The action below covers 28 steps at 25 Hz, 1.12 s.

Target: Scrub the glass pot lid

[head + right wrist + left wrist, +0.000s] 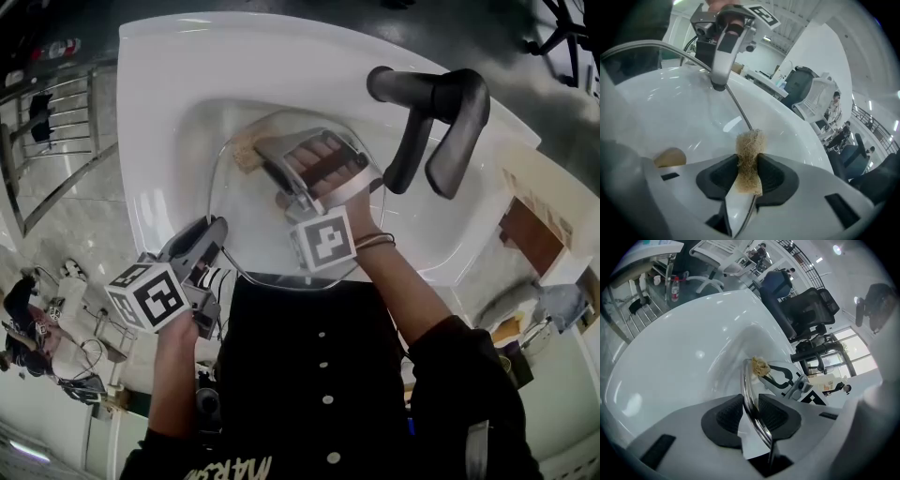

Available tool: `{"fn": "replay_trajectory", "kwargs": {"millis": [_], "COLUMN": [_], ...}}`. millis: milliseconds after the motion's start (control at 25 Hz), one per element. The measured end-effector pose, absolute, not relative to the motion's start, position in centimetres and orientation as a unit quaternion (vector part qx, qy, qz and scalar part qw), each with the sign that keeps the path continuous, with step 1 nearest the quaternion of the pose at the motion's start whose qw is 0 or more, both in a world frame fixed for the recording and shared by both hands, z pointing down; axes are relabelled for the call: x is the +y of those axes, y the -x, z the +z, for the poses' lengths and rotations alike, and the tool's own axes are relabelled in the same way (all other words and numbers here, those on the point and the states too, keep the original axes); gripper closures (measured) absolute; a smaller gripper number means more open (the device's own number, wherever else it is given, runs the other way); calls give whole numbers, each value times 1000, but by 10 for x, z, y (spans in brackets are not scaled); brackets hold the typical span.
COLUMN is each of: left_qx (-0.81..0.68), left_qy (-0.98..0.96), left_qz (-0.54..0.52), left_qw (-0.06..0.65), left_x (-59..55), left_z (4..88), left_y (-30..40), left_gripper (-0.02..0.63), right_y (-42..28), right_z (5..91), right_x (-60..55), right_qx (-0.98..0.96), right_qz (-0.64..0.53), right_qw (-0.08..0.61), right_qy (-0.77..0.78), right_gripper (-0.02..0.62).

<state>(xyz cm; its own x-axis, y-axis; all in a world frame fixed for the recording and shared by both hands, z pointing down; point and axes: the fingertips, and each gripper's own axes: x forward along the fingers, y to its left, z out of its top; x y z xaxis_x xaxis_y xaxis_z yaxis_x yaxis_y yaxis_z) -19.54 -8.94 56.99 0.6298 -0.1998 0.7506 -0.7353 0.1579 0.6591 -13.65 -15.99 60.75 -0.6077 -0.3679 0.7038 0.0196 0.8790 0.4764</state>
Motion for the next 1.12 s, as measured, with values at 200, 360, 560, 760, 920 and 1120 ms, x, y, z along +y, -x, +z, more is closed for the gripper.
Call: {"fn": "replay_trajectory", "kwargs": {"millis": [200, 360, 560, 760, 920, 1120], "left_qx": [-384, -386, -390, -396, -396, -400], "left_qy": [-613, -613, -615, -616, -619, -621], "left_qz": [202, 200, 199, 201, 200, 201], "left_qw": [661, 659, 656, 650, 649, 643], "left_x": [-89, -90, -91, -90, -90, -91], "left_z": [570, 570, 570, 570, 570, 570], "left_y": [197, 197, 198, 199, 199, 200], "left_gripper": [486, 486, 485, 485, 483, 483], "right_y": [140, 129, 113, 103, 89, 66], "right_z": [613, 619, 626, 627, 629, 631], "right_x": [-157, -163, -169, -169, -163, -155], "right_qx": [-863, -855, -844, -837, -831, -824], "right_qz": [-204, -173, -153, -152, -151, -157], "right_qw": [454, 480, 503, 514, 526, 540], "right_qy": [-86, -94, -106, -110, -96, -72], "right_gripper": [456, 459, 459, 459, 459, 459]}}
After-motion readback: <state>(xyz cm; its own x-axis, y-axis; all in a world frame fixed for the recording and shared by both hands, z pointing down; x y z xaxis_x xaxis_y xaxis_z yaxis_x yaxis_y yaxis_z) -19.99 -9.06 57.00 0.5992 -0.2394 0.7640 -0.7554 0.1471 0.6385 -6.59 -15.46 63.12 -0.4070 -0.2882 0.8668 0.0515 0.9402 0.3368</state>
